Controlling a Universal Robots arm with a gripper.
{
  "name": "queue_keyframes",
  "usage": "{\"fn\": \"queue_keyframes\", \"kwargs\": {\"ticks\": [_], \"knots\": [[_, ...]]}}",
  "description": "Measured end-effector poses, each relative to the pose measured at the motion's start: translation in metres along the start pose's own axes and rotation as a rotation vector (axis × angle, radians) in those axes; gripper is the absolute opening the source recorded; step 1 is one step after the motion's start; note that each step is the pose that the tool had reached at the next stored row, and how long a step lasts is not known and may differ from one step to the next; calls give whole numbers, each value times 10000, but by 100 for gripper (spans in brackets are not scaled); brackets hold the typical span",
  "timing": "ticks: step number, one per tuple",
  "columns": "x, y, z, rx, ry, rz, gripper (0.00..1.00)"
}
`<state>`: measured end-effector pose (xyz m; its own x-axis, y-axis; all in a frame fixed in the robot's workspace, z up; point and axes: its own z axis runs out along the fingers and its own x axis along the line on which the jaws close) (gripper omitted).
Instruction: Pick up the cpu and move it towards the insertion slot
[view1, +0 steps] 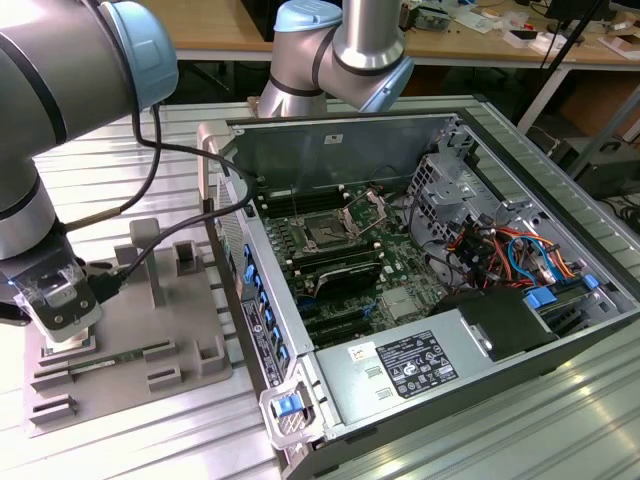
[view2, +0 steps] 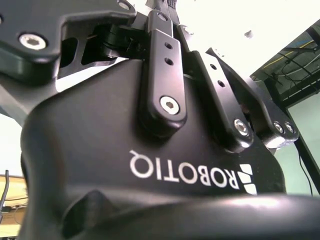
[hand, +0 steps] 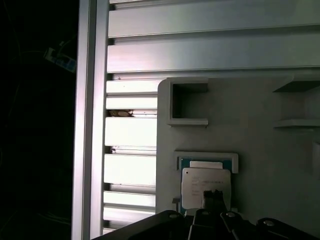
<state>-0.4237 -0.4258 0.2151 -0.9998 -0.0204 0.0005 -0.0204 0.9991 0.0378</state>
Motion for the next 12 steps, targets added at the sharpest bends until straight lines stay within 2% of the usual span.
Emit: {"fn": "queue_keyframes", "kwargs": {"ticks": [12], "knots": [[1,-1,22,0,0,0,11]]}}
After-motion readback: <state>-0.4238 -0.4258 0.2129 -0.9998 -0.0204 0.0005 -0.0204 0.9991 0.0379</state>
